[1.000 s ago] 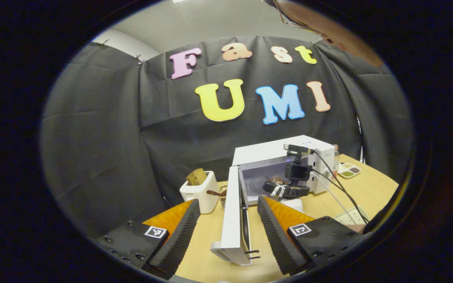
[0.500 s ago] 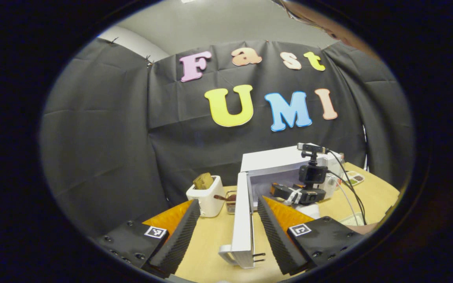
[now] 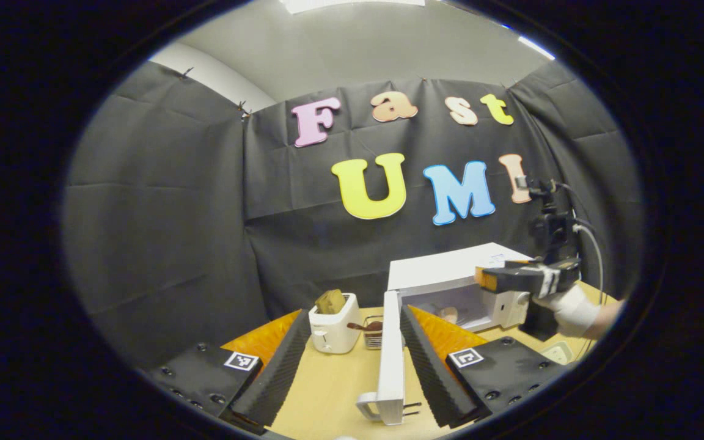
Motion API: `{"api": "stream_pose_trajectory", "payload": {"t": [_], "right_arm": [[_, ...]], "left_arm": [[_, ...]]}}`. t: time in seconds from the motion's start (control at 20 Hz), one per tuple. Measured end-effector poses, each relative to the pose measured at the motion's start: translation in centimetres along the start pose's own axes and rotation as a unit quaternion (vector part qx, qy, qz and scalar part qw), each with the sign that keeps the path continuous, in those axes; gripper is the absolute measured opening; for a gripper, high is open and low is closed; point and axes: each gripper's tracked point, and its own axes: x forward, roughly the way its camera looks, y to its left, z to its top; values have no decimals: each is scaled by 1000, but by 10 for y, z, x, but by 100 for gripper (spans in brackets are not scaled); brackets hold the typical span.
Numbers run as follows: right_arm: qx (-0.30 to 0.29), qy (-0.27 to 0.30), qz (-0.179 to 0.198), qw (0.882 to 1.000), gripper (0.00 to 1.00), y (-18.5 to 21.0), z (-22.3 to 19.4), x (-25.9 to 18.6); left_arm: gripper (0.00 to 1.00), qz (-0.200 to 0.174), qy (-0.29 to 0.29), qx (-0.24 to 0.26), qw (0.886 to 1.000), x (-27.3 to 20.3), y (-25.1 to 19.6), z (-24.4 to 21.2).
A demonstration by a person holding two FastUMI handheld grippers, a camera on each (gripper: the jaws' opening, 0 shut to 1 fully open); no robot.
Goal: Open the microwave oven with the left hand, put the food in, and close the microwave oven.
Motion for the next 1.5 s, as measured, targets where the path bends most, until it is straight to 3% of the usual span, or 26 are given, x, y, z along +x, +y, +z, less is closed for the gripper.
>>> {"api": "stream_pose_trajectory", "payload": {"t": [0.05, 0.2, 0.25, 0.4, 0.7, 0.9, 1.05, 1.25, 1.5], "right_arm": [[-12, -4, 1, 1000, 99, -9, 13, -15], [-56, -8, 1, 998, 99, -37, 45, -60], [-62, -9, 2, 998, 99, -46, 52, -75], [-83, -18, -2, 996, 99, -70, 80, -115], [-69, -10, -21, 997, 99, -103, 105, -172], [-84, -18, -43, 995, 98, -128, 127, -179], [-60, -8, -42, 997, 98, -132, 129, -186], [-72, 1, -43, 996, 98, -140, 129, -189], [-63, -8, -54, 997, 98, -149, 135, -194]], "left_arm": [[99, 5, -4, 6, 1000, -2, 4, 1], [99, 15, -6, 23, 1000, -6, 20, -4], [94, 21, -1, 26, 999, -7, 27, -9], [99, 37, -1, 14, 999, -8, 47, -25], [99, 42, 35, 7, 998, -6, 62, -100], [99, 37, 56, 15, 998, -4, 52, -142], [99, 36, 78, 7, 996, 2, 47, -171], [99, 39, 102, -13, 994, 7, 45, -201], [94, 31, 109, 10, 994, 8, 40, -207]]}}
